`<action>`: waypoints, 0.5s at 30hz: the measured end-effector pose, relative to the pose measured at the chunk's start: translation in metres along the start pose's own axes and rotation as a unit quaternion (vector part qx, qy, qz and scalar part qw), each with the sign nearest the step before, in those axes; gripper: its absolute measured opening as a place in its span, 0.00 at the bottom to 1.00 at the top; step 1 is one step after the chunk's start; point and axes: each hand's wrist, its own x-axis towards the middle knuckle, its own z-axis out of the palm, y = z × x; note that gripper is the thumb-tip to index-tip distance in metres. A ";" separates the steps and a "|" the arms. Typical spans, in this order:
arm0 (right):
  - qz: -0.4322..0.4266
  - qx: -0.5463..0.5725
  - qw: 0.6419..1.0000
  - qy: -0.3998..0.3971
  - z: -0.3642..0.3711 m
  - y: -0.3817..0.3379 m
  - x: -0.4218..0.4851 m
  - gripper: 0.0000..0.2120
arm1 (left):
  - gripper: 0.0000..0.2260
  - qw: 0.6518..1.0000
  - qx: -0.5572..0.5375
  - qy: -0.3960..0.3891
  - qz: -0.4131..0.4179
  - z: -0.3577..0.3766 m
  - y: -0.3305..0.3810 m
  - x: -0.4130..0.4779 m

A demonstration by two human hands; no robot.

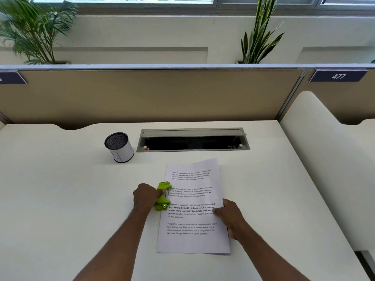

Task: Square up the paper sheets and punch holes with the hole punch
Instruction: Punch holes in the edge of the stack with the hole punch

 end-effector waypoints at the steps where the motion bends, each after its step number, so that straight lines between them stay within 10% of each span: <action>1: 0.001 0.000 1.000 0.002 0.000 0.001 0.001 0.12 | 0.19 1.000 0.006 0.001 -0.008 0.001 0.000 0.000; 15: 0.012 0.015 1.000 -0.011 -0.002 0.002 0.008 0.11 | 0.17 1.000 0.022 0.000 0.000 0.008 -0.001 -0.010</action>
